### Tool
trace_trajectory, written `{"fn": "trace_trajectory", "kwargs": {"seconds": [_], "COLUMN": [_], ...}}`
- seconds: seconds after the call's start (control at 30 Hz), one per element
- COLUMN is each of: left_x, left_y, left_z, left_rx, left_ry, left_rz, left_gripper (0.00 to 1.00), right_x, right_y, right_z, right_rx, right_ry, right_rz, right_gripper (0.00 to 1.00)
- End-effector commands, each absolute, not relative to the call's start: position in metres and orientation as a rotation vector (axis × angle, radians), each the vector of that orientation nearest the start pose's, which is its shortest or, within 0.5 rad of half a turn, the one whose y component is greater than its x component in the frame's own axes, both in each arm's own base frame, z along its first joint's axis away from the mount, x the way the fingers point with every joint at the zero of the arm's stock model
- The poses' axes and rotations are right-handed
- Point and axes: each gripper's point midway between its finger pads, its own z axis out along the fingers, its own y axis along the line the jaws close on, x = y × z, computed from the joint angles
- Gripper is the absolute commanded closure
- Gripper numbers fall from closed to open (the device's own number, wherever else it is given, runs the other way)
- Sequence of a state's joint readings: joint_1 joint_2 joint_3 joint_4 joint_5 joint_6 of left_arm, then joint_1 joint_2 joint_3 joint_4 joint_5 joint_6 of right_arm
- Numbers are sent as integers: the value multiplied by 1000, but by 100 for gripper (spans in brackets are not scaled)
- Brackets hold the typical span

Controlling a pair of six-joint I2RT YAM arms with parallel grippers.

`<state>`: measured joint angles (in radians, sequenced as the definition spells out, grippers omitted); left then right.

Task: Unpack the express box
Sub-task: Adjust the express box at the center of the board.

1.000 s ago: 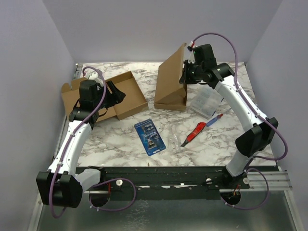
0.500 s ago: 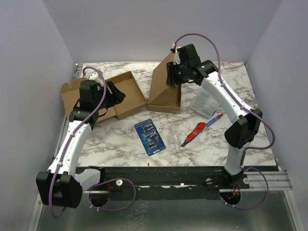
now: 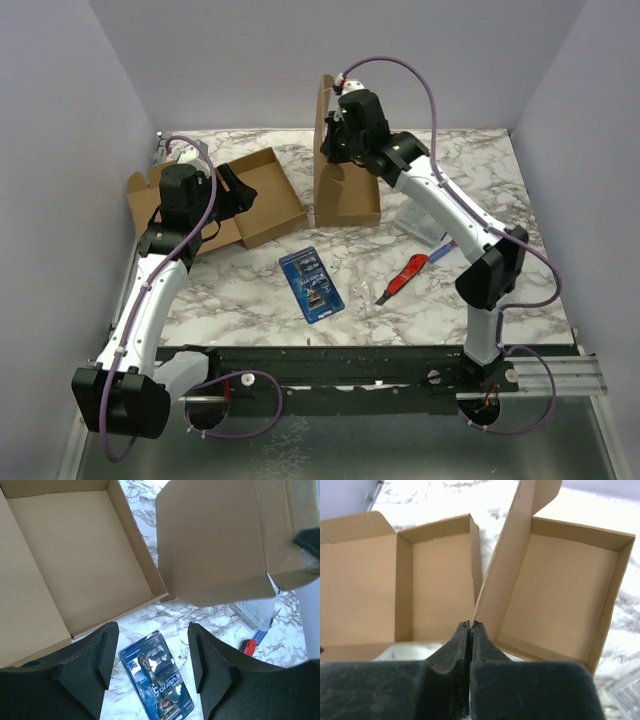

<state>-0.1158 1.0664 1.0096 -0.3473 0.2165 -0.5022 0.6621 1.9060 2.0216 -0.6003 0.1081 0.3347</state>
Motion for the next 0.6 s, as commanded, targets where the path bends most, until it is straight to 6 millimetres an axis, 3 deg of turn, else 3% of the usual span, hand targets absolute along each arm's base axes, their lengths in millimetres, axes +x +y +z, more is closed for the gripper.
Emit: {"fn": "trace_trajectory", "kwargs": {"seconds": [0.0,0.13,0.3,0.57], "left_x": [336,337,339,341], "left_y": [-92,-86,-87,-90], "left_z": [271,271,261,260], "left_rx": [-228,-248,-265,-259], "left_ry": [1989,1983,2008,2006], "left_rz": [-570,-529,-538,-555], "left_gripper": [36,36,36,36], "right_x": [449,443,437,430], "right_y": [334,330,297,264], "right_z": [295,292,288,299], "right_rx": [-285,-374,-438,-434], "right_ry": [2029,1978,1928,1900], "right_rz": [147,-180,-559,-689], "right_gripper": [100,100,100,100]}}
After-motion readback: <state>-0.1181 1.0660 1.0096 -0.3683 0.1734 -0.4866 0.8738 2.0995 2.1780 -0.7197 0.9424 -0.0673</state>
